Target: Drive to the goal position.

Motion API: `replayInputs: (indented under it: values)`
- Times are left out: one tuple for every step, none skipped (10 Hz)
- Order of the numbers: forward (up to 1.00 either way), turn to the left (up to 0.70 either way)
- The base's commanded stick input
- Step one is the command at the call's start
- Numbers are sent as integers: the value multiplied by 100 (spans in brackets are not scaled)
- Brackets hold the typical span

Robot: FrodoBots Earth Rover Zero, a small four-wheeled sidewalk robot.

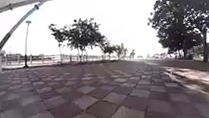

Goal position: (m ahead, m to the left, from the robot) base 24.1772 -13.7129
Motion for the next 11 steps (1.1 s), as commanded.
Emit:
replayInputs:
  values:
    - [70, 0]
    - [70, 0]
    - [70, 0]
    - [70, 0]
    - [70, 0]
    - [70, 0]
    - [70, 0]
    - [70, 0]
    - [70, 0]
    - [70, -5]
    - [70, -25]
